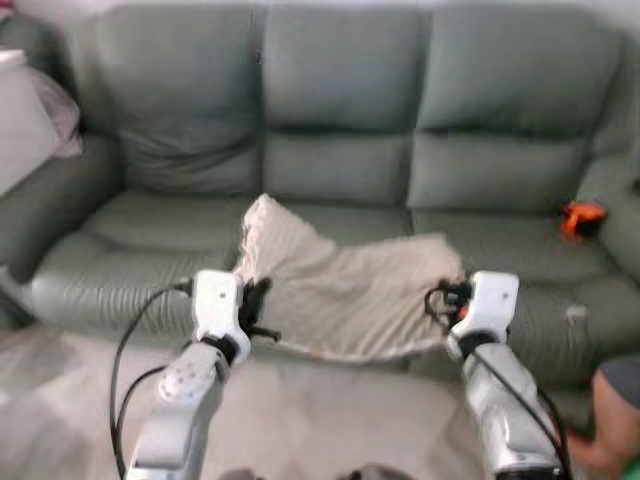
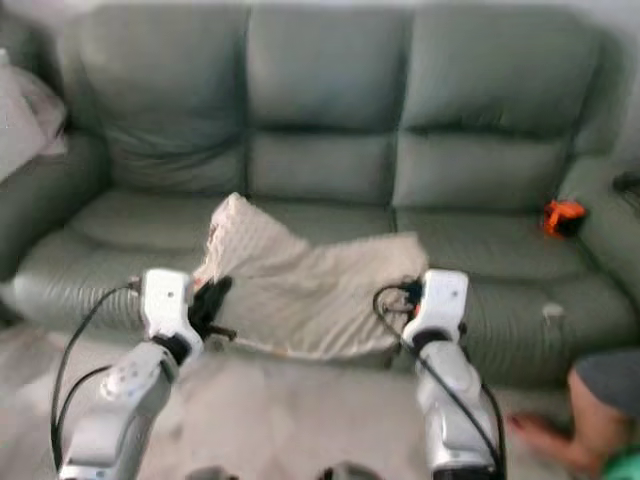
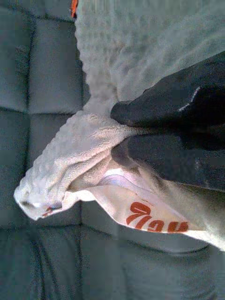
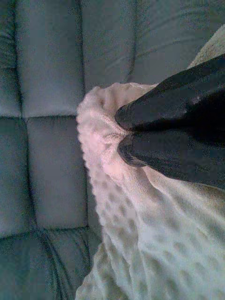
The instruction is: Move the pillow to the sofa
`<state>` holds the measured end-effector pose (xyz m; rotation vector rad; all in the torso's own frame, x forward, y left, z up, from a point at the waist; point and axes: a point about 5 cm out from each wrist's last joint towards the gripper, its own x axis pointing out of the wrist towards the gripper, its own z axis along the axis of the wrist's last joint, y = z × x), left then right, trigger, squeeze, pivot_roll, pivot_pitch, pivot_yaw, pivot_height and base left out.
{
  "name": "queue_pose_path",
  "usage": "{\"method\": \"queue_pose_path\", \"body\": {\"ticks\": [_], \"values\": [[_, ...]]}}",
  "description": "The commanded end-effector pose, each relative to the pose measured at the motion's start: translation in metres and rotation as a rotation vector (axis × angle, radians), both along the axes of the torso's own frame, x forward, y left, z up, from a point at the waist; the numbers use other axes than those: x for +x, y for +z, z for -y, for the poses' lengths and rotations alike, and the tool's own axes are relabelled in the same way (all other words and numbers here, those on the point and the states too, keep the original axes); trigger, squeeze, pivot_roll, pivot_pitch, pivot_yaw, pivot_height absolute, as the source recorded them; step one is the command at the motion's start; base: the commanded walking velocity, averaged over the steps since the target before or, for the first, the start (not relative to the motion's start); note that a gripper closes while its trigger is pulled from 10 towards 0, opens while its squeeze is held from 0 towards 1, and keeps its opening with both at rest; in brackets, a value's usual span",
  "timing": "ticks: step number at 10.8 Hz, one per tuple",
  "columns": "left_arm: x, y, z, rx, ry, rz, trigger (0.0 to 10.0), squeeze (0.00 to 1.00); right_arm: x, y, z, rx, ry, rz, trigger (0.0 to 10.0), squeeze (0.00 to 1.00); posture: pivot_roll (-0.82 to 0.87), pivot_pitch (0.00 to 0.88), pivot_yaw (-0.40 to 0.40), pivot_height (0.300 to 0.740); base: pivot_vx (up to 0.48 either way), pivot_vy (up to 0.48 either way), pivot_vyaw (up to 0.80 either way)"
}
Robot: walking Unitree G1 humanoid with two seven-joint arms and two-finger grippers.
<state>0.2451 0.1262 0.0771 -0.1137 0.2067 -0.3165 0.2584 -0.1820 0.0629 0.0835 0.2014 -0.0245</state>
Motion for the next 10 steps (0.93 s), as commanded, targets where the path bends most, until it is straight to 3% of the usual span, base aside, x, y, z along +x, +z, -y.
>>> {"method": "queue_pose_path", "body": {"ticks": [1,5,10], "values": [[0.0020,0.0083,-0.0013,-0.002,-0.014,0.039,10.0,0.00,0.0030,0.0069,-0.0055,0.010,0.013,0.031,10.0,0.00,0.01,0.000,-0.004,0.740,0.000,0.000,0.00],[0.0004,0.0102,-0.0002,-0.011,-0.041,0.047,10.0,0.00,0.0031,0.0062,-0.0064,0.016,0.010,0.033,10.0,0.00,0.01,0.000,0.000,0.740,0.182,0.000,0.00],[-0.0022,0.0117,0.0001,-0.013,-0.067,0.056,10.0,0.00,0.0044,0.0065,-0.0072,0.020,0.010,0.038,10.0,0.00,0.02,0.000,-0.003,0.740,0.425,0.000,0.00]]}}
